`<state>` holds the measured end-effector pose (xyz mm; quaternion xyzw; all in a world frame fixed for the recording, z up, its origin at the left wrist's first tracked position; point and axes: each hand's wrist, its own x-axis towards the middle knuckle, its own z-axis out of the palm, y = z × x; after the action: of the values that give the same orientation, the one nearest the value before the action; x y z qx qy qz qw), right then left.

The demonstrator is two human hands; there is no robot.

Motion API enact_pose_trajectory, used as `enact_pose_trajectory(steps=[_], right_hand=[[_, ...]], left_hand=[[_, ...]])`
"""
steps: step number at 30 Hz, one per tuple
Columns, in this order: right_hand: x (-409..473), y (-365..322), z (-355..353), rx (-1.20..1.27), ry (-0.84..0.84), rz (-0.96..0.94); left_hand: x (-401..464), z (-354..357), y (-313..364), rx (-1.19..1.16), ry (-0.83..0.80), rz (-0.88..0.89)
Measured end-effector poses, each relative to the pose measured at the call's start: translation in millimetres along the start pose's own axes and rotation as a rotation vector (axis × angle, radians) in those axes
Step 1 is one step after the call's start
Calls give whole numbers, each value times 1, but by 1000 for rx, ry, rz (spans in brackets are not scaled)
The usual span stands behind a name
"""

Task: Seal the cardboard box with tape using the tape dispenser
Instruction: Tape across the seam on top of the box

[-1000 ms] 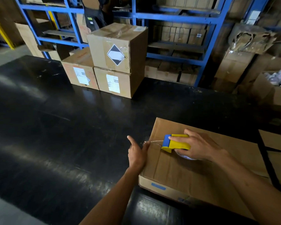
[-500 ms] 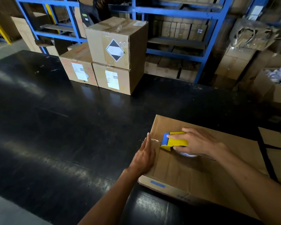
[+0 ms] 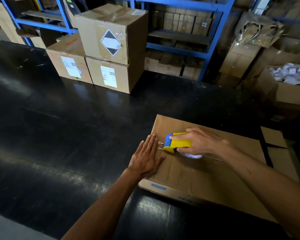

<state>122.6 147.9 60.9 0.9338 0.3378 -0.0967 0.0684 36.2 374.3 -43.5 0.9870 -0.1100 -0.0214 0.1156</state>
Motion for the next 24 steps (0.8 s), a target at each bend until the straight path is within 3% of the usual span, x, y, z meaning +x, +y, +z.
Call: enact_pose_trajectory(steps=[5, 9, 13, 18, 24], right_hand=[[-54, 47, 6, -5, -113, 71], [-71, 53, 22, 108, -156, 198], [-67, 48, 17, 55, -129, 194], [-71, 44, 17, 24, -107, 192], [-75, 40, 15, 47, -84, 188]], left_hand=[[2, 0, -1, -5, -77, -6], [5, -5, 4, 140, -84, 23], [18, -10, 19, 207, -95, 86], [38, 17, 74, 112, -32, 337], [37, 17, 74, 138, -41, 355]])
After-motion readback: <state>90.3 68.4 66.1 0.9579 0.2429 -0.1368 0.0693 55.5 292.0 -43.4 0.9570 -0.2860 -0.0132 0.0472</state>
